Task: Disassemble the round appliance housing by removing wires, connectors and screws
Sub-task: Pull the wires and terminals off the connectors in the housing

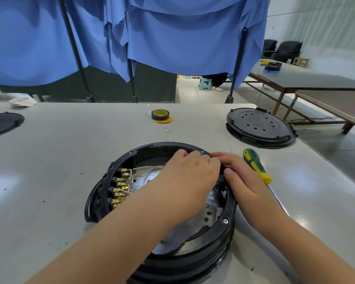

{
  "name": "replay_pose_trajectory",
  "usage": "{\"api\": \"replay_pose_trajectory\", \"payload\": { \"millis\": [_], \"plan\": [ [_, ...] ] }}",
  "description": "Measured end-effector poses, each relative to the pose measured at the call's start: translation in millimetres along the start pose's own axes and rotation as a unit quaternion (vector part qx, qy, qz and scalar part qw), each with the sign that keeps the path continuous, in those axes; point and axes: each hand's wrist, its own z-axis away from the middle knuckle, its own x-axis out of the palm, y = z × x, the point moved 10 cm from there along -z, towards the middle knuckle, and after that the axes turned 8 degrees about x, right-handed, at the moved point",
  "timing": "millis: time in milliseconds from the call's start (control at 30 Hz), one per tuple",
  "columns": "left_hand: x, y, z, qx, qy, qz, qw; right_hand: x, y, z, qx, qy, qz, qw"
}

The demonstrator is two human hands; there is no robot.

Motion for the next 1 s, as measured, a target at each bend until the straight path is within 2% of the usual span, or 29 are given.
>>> {"api": "replay_pose_trajectory", "payload": {
  "millis": [267,600,833,1000],
  "plan": [
    [2.2,-2.0,-1.3,-0.016,-0.021,0.006,1.000,-0.3,1.1,0.3,0.000,-0.002,0.002,1.000],
    [-3.1,0.6,-2.1,-0.010,-0.007,-0.007,1.000,-0.3,3.2,-0.7,0.006,-0.005,0.005,1.000],
    [2.7,-7.7,0.0,-0.036,-0.032,0.038,0.998,-0.5,3.8,0.3,0.009,-0.007,0.016,1.000],
    [2.4,-6.0,-2.0,-0.030,-0.045,0.022,0.998,-0.8,1.3,-0.1,0.011,-0.007,-0.001,1.000]
  ]
}}
